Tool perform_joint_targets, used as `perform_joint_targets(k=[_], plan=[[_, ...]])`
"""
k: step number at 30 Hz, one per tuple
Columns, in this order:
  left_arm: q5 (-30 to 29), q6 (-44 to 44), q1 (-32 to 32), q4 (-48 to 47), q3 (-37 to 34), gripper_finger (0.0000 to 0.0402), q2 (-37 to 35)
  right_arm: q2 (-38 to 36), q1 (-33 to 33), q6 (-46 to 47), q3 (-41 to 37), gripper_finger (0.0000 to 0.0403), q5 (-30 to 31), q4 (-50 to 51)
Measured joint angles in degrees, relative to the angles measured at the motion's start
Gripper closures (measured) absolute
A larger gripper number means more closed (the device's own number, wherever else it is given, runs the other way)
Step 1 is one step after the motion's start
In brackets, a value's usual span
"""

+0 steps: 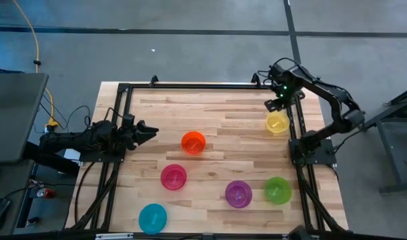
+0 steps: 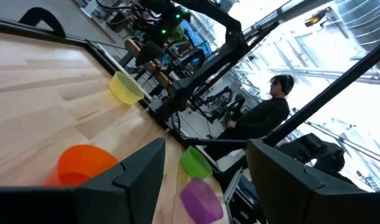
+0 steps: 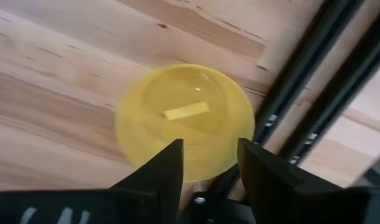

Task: Nest bowls inside each other
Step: Stack the yellow bowl on top of the orange bowl

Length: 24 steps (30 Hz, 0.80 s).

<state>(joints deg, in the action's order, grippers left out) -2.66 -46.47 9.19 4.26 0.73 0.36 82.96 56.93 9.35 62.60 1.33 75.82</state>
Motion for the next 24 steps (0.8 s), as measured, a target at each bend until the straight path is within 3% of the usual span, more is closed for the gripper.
perform_joint_targets(k=[4, 8, 21, 24], plan=[[0.44, 0.08, 0.0, -0.64, 0.0, 0.0186, 0.0, 0.08, -2.81, 0.53, -2.74, 0.0259, 6.25, -0.51], [0.97, -0.38, -0.02, -0.64, 0.0, 0.0186, 0.0, 0.08, -3.23, 5.02, -3.15, 0.0259, 7.4, -4.53], [3.21, -2.34, 0.0, -0.64, 0.0, 0.0186, 0.0, 0.65, -0.65, 3.76, -3.12, 0.0259, 0.85, -3.09], [3.3, -2.39, 0.0, -0.64, 0.0, 0.0186, 0.01, 1.3, -0.55, 5.49, -4.78, 0.0259, -4.53, -2.75]])
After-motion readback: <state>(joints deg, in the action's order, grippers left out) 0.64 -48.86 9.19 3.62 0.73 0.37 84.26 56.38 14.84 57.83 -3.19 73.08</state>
